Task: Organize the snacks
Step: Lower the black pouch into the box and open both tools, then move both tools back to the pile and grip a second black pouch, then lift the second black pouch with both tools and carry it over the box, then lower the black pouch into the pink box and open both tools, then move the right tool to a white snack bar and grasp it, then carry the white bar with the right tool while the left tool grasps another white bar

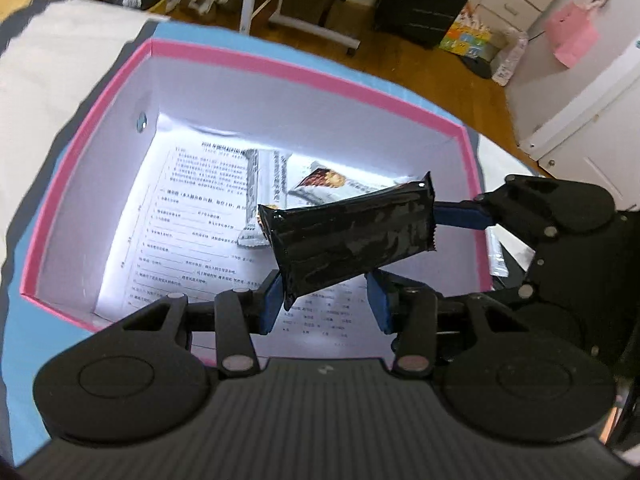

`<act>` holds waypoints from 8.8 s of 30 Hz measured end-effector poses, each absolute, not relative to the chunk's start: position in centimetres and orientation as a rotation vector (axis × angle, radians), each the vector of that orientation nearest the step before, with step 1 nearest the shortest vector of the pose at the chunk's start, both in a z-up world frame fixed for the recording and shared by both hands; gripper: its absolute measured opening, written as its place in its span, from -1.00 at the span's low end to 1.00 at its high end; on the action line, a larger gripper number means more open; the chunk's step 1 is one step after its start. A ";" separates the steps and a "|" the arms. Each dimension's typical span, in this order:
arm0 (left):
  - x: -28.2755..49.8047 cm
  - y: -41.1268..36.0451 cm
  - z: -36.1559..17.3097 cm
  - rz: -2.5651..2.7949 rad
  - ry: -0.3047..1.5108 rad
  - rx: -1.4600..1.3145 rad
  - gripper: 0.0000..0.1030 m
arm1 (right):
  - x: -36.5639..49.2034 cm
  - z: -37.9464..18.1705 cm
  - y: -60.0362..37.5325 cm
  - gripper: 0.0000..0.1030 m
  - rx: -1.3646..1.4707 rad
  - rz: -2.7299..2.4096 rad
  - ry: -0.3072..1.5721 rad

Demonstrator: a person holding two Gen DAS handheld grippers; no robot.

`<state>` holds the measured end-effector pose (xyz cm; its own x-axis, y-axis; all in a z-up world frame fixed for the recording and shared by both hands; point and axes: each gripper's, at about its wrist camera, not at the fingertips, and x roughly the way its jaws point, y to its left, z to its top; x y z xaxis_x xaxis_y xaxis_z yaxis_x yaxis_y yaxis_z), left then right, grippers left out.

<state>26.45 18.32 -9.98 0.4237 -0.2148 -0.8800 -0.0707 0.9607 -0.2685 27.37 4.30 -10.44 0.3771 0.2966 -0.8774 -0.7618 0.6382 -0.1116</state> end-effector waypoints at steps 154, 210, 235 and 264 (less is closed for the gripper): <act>21.2 17.0 -2.4 -0.018 0.944 -0.016 -0.34 | 28.0 -6.9 2.1 -0.48 -0.051 0.708 1.073; 13.2 -5.3 -3.4 -0.480 0.830 0.315 0.94 | 6.5 -5.6 -25.9 0.83 -0.323 0.524 0.755; 25.3 -4.9 -11.2 -0.279 0.907 0.150 0.71 | 13.1 -11.9 -30.3 0.45 -0.037 0.411 0.871; 33.3 -7.8 -16.9 -0.218 1.155 0.425 -0.55 | 15.1 -13.1 -30.4 -0.40 -0.018 0.308 1.023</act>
